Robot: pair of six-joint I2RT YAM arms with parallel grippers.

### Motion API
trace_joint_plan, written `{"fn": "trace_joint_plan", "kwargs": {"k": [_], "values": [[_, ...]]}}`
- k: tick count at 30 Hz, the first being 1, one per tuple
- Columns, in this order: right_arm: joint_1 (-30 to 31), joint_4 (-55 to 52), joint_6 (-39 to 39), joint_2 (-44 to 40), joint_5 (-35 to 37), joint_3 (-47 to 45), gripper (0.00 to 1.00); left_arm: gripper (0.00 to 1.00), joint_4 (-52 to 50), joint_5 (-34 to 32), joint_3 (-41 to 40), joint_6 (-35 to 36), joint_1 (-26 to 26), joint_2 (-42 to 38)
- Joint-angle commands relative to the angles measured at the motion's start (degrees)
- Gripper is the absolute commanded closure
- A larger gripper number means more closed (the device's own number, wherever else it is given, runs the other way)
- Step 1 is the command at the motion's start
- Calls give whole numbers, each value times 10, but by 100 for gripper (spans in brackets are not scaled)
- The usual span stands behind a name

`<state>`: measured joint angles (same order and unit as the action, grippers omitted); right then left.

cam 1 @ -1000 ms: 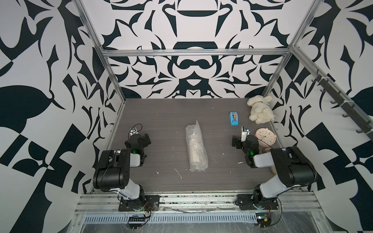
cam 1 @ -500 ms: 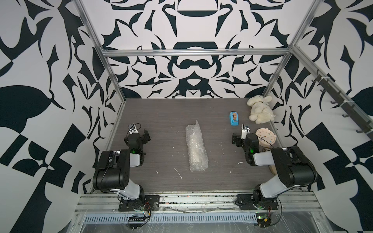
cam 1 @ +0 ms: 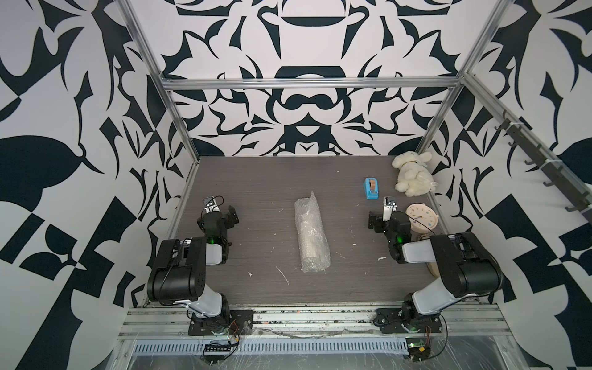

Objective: Wrap vases in bubble wrap
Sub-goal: Reset both arms

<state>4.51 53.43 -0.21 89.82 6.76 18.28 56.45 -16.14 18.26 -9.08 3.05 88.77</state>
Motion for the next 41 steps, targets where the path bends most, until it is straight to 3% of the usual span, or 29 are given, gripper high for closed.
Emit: {"fn": "trace_joint_plan", "kwargs": {"k": [1, 4, 5, 7, 9, 12, 14, 17, 20, 41], "values": [[-3, 154, -6, -12, -27, -77, 0, 0, 158, 10, -80, 4, 0, -4], [-3, 182, 1, -2, -6, -79, 0, 0, 203, -11, -75, 4, 0, 29], [-3, 132, 5, -7, 8, -53, 0, 0, 156, -19, -49, 5, 0, 26], [-3, -47, 16, -15, 32, 32, 0, 0, -102, -11, 46, -5, -2, -14], [-2, -14, 3, -10, 7, 20, 0, 0, 28, -15, 11, 15, -5, 16], [-3, -23, 6, -13, 9, 22, 0, 0, -72, -11, 31, 1, -7, -15], [-3, -26, 6, -15, 9, 22, 0, 0, 7, -15, 15, 13, -6, 10], [-3, -27, 5, -15, 9, 22, 0, 0, -57, -10, 30, 3, -7, -9], [-2, -28, 5, -14, 7, 24, 0, 0, -17, -12, 20, 8, -6, 3], [-9, -27, 7, -15, -5, 23, 0, 0, -38, -8, 28, 8, -7, 1]]}}
